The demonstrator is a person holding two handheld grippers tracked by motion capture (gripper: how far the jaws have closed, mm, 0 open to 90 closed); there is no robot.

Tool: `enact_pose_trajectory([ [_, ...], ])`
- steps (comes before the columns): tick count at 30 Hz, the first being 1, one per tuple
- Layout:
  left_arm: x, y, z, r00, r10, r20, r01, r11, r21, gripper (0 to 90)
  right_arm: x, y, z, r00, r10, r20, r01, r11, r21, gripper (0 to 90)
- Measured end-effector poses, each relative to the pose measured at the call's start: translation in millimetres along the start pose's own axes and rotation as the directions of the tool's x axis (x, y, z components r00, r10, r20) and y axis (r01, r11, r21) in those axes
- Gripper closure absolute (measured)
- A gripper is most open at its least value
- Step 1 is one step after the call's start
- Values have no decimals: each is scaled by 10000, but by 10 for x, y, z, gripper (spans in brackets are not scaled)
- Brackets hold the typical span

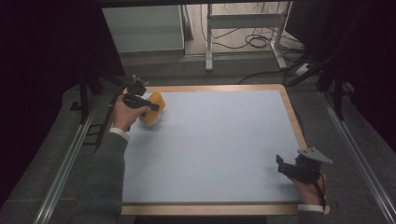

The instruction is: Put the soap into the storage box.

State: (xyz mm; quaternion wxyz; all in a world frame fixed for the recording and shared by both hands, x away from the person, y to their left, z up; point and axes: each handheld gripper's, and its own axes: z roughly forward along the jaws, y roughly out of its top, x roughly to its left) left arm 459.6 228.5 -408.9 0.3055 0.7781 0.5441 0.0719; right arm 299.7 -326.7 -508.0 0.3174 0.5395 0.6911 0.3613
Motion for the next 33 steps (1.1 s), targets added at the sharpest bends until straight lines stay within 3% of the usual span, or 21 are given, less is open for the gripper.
enact_pose_trajectory([
  [7,89,29,18,9996,-249,-155,249,9997,-47,609,-14,-3,2,10000,16,56,-16,10000,-12,75],
  [28,349,145,343,9955,-833,-446,838,9964,94,609,-21,-28,27,10000,6,93,-7,9999,106,75],
  [33,425,159,390,9910,-1175,-638,1176,9931,-26,609,-35,-26,24,9999,25,126,-26,10000,86,75],
])
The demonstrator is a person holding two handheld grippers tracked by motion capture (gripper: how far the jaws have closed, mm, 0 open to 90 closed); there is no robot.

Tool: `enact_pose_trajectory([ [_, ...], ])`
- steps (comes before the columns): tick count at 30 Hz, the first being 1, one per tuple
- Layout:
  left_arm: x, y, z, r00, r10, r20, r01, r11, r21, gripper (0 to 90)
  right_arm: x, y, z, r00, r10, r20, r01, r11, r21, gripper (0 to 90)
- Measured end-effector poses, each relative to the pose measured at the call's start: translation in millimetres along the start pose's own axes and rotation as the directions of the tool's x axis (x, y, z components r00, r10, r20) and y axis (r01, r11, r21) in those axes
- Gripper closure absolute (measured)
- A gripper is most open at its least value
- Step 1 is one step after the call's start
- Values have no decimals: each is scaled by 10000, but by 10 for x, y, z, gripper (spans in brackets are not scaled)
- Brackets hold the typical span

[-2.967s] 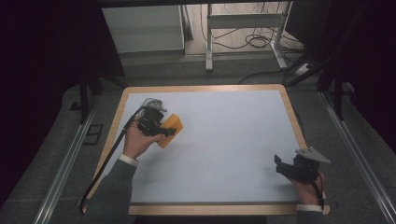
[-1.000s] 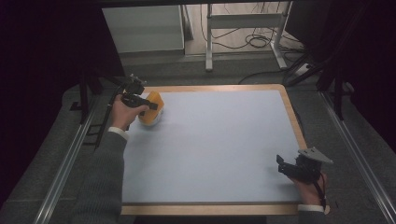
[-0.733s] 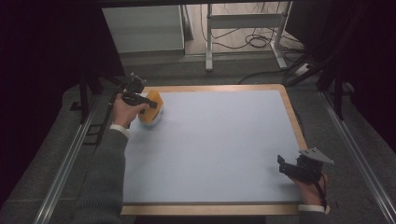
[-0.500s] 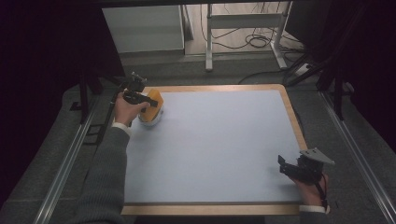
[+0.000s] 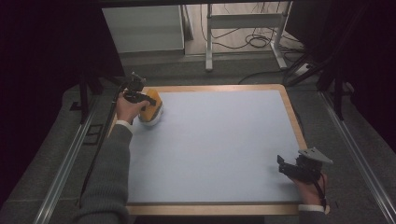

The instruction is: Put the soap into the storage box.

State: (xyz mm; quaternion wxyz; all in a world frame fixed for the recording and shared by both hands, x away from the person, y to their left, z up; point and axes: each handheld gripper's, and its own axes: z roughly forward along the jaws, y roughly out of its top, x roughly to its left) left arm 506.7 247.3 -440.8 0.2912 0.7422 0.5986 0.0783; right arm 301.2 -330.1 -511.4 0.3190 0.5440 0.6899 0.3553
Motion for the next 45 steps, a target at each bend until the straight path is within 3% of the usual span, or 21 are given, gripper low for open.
enact_pose_trajectory([
  [5,50,4,50,9998,-127,-165,128,9999,73,609,12,-11,19,10000,-52,-41,52,10000,69,74],
  [20,133,-20,172,9987,-505,-48,505,9987,6,609,-5,-29,27,10000,-11,-5,11,9999,172,74],
  [30,139,-36,210,9990,-430,70,431,9989,-196,597,4,-40,39,10000,-35,27,34,9997,244,74],
  [36,123,-8,102,9996,-270,30,272,9981,-545,487,1,-44,46,10000,-45,30,44,9996,268,74],
  [38,114,-4,-3,9997,-215,-104,201,9930,-1167,453,6,-46,46,10000,-80,3,80,9996,285,74],
  [40,96,-5,-60,9995,-123,-289,83,9908,-1349,404,7,-44,45,10000,-66,6,66,9996,269,74],
  [45,61,-29,-216,9994,251,-248,-291,9834,-1789,368,7,-45,50,10000,-94,15,94,9995,288,74],
])
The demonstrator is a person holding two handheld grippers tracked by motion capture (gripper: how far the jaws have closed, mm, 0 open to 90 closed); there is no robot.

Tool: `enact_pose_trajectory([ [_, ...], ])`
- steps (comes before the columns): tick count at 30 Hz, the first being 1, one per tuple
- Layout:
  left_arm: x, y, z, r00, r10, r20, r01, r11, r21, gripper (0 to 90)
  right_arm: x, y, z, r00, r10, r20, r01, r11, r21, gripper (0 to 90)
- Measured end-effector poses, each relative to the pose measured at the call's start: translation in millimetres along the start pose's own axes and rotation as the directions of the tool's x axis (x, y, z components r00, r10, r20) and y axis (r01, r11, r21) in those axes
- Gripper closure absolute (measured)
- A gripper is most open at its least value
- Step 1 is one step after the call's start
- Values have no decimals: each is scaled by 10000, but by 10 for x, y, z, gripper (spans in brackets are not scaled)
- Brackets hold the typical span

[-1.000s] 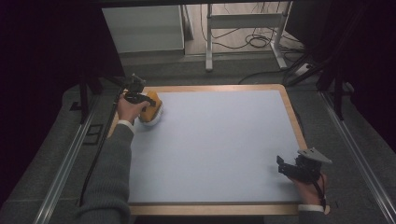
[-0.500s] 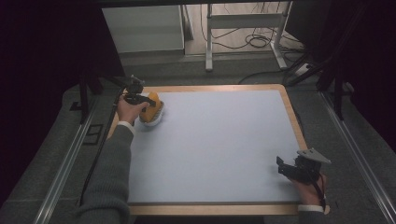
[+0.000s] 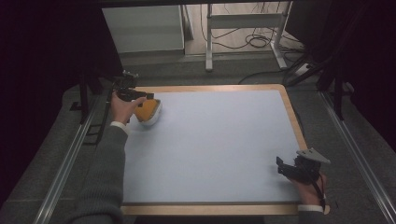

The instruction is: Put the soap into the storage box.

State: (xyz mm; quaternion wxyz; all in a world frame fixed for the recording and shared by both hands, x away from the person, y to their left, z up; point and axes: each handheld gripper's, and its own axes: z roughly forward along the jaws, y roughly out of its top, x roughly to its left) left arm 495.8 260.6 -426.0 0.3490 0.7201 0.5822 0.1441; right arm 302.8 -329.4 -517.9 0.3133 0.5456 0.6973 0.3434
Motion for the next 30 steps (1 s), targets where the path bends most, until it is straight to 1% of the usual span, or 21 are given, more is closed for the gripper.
enact_pose_trajectory([
  [1,-45,-15,-89,9998,131,159,-124,9991,-416,365,0,0,1,10000,-2,5,2,10000,1,74],
  [2,-80,-29,-133,9988,329,358,-311,9984,-481,365,-1,0,1,10000,0,9,0,10000,1,74],
  [4,-142,-63,-196,9963,682,526,-654,9964,-532,353,-3,-1,0,10000,1,21,-1,10000,16,74],
  [5,-164,-80,-218,9951,773,616,-739,9957,-550,351,-2,-2,0,10000,11,30,-11,10000,12,74],
  [8,-255,-179,-281,9887,1178,925,-1132,9922,-530,341,4,-7,-6,10000,-9,44,9,10000,7,74],
  [10,-271,-205,-288,9875,1210,1012,-1166,9920,-490,330,10,-7,-10,10000,-14,52,14,10000,-4,75],
  [11,-313,-285,-312,9848,1286,1166,-1248,9914,-398,323,14,-5,-14,10000,-31,31,31,10000,-18,74],
  [12,-313,-285,-312,9848,1286,1166,-1248,9914,-398,317,18,-2,-16,10000,-32,25,33,10000,-26,75],
  [13,-349,-363,-341,9801,1351,1455,-1321,9908,-304,311,23,0,-18,10000,-55,19,55,10000,-30,74],
  [15,-390,-448,-365,9737,1482,1731,-1512,9885,39,290,34,2,-16,10000,-81,17,81,10000,-18,75],
  [17,-428,-546,-393,9695,1657,1803,-1708,9852,128,285,39,0,-9,9999,-117,28,117,9999,-17,75],
  [18,-428,-546,-393,9695,1657,1803,-1708,9852,128,284,39,0,-9,9999,-117,28,117,9999,-17,75],
  [20,-461,-710,-435,9623,1619,2187,-1686,9856,125,272,37,-1,-5,9999,-109,27,109,9999,15,75],
  [21,-473,-770,-444,9604,1627,2261,-1700,9854,130,267,34,-2,-5,10000,-96,24,96,10000,16,75],
  [22,-485,-830,-453,9582,1706,2296,-1799,9835,201,258,34,-1,-6,10000,-86,13,86,10000,10,74],
  [23,-500,-895,-464,9579,1794,2243,-1887,9818,207,248,33,0,-9,10000,-73,-21,73,10000,6,74],
  [25,-519,-1027,-474,9579,1848,2197,-1926,9812,141,244,37,3,-13,10000,-64,-54,64,10000,-31,75],
  [26,-528,-1127,-467,9562,1859,2262,-1953,9806,195,242,41,3,-13,10000,-72,-42,71,10000,-44,74],
  [28,-548,-1288,-442,9554,1926,2240,-2030,9789,241,241,53,4,-14,9999,-107,-75,107,9999,-41,74],
  [29,-552,-1345,-429,9549,1961,2232,-2076,9778,293,240,57,4,-14,9999,-134,-74,134,9999,-48,75],
  [30,-552,-1345,-429,9549,1961,2232,-2076,9778,293,239,57,4,-14,9999,-134,-74,134,9999,-48,75],
])
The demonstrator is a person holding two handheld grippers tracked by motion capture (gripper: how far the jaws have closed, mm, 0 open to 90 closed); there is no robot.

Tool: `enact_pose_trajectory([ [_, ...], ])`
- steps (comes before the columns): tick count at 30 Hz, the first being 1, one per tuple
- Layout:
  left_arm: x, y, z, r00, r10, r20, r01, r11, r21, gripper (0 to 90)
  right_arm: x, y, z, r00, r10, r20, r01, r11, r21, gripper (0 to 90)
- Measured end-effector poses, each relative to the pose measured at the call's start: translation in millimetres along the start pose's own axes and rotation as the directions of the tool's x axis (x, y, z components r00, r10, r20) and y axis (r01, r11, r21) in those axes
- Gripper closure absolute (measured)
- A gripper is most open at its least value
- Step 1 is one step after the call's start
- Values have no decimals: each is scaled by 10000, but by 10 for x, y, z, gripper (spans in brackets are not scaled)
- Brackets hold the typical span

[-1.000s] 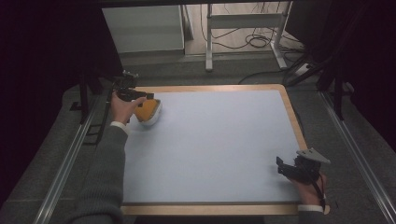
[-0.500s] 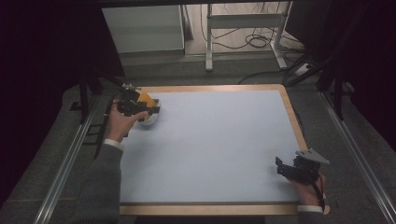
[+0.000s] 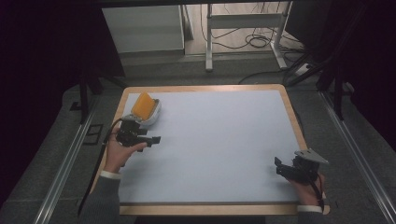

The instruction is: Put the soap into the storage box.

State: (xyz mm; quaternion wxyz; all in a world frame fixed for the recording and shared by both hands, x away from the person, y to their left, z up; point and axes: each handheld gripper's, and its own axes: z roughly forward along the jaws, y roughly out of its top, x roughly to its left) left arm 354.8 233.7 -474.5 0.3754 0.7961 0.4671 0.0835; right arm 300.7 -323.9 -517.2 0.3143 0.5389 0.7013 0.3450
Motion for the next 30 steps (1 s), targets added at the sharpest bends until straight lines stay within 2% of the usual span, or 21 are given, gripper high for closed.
enact_pose_trajectory([
  [1,-22,-149,44,10000,-72,21,72,10000,57,239,9,3,0,10000,-26,-36,26,10000,13,75],
  [2,-22,-149,44,10000,-72,21,72,10000,57,239,9,3,0,10000,-26,-36,26,10000,13,75],
  [3,-30,-252,74,9997,-245,74,244,9997,57,235,15,3,2,10000,-58,-22,58,10000,0,74],
  [7,-41,-380,95,9985,-425,345,429,9990,-95,226,19,4,0,10000,-75,-47,75,10000,18,74],
  [11,-65,-514,114,9984,-505,252,511,9983,-268,219,18,3,1,9999,-91,-55,91,10000,18,75],
  [14,-69,-549,132,9986,-501,191,506,9983,-279,217,16,1,4,9999,-94,-35,94,10000,17,74],
  [16,-91,-546,123,9994,-337,33,338,9993,-160,208,17,2,3,9999,-111,-45,111,9999,11,74],
  [20,-101,-543,75,9996,-264,27,265,9990,-347,208,26,8,-5,9999,-157,-48,157,9999,-18,75],
  [25,-106,-550,94,9995,-274,184,280,9990,-348,207,32,1,-10,9998,-171,-86,171,9999,-21,74],
  [30,-89,-551,120,9996,-239,128,242,9994,-265,202,62,9,-7,9995,-273,-151,272,9996,-52,74],
])
